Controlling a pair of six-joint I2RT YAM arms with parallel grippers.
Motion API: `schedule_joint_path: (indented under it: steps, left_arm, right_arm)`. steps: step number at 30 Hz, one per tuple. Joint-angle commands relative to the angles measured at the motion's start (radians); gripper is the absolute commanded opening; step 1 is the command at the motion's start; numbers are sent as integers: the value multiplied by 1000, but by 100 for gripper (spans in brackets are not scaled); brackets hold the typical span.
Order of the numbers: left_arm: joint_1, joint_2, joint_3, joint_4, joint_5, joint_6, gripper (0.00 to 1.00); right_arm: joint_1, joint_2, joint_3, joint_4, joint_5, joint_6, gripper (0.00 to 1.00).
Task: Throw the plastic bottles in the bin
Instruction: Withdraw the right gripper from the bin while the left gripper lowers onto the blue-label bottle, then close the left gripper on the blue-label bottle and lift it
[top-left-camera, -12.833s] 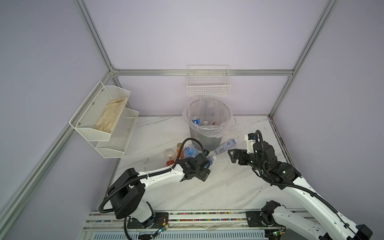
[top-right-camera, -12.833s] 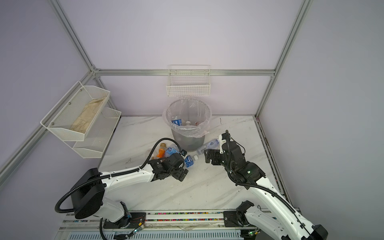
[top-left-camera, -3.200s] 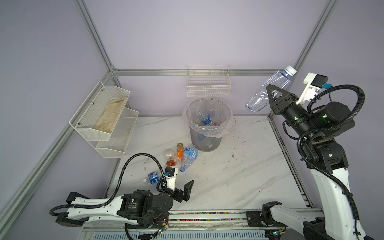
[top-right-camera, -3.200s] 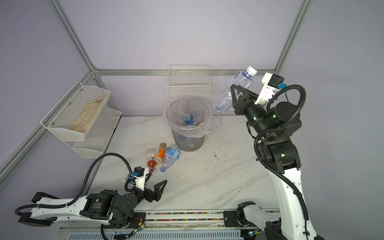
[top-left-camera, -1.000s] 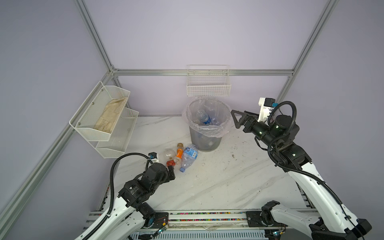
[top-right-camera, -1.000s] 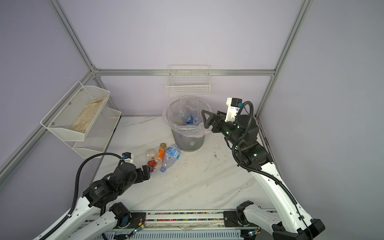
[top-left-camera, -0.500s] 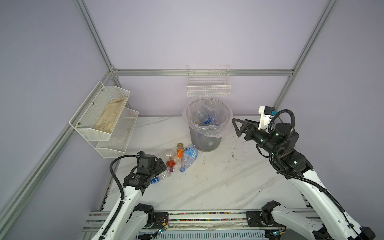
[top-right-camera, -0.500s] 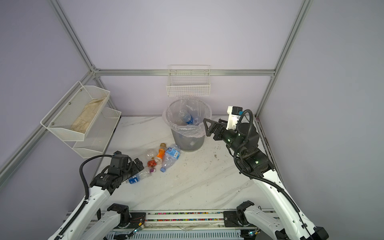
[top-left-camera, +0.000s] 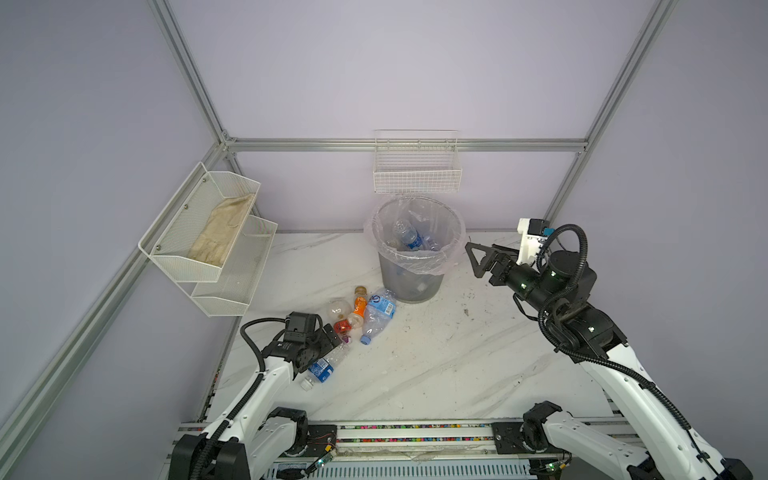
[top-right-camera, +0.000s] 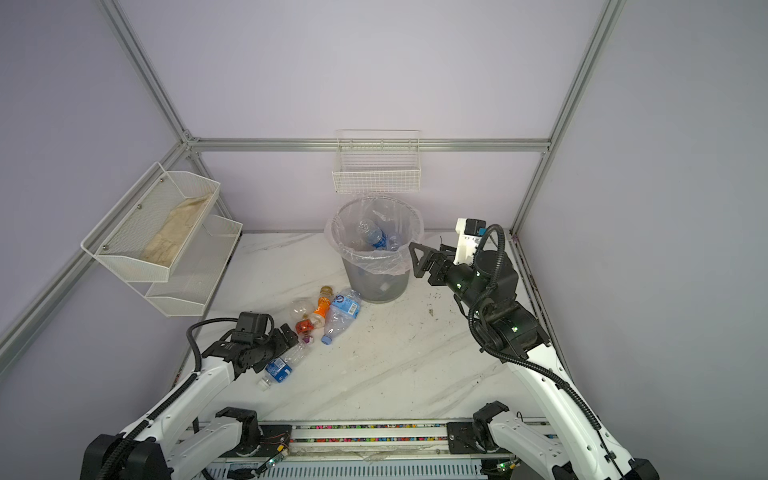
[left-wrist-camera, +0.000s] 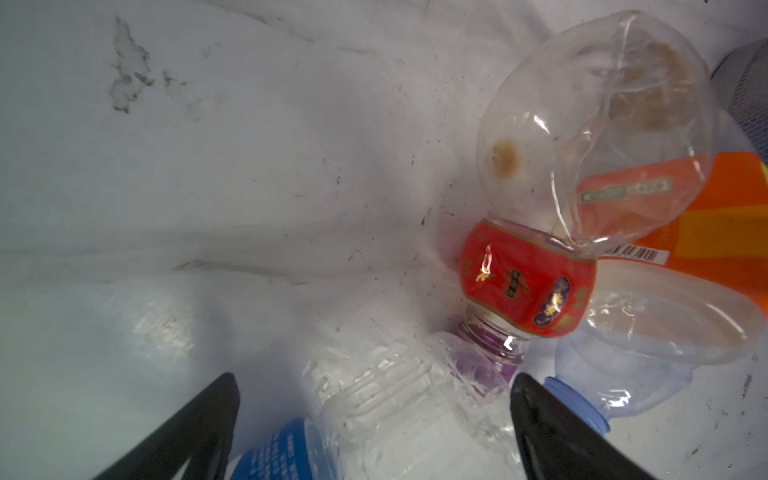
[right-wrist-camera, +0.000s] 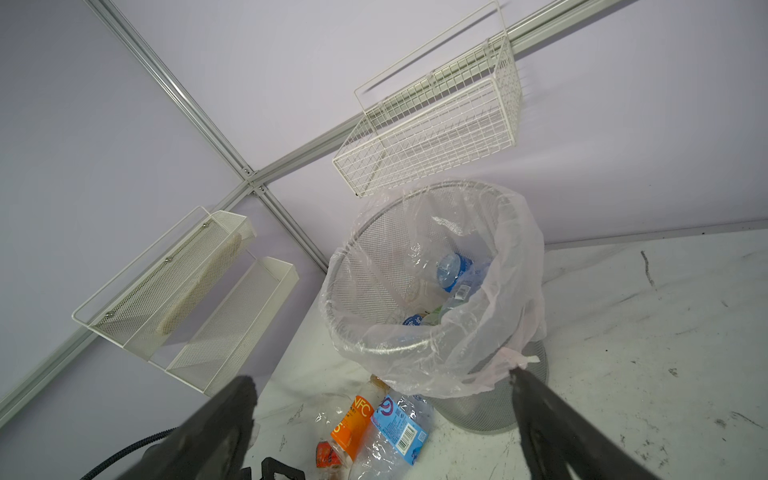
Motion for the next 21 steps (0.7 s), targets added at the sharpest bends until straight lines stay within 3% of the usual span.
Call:
schedule_joint_path:
  steps: [1, 5, 8, 21]
  left_arm:
    - [-103, -10, -50, 52, 25, -60, 100]
    - [-267, -25, -67, 66, -31, -142, 100]
    - [-335, -38, -69, 65, -43, -172, 100]
    - [-446, -231, -83, 4, -10, -52, 100]
  right_arm:
    - [2, -24, -13, 4, 13, 3, 97]
    - [4, -31, -24, 2, 22, 12, 98]
    - [4, -32, -22, -1, 20, 17, 98]
    - [3, -58, -48, -6, 29, 23, 97]
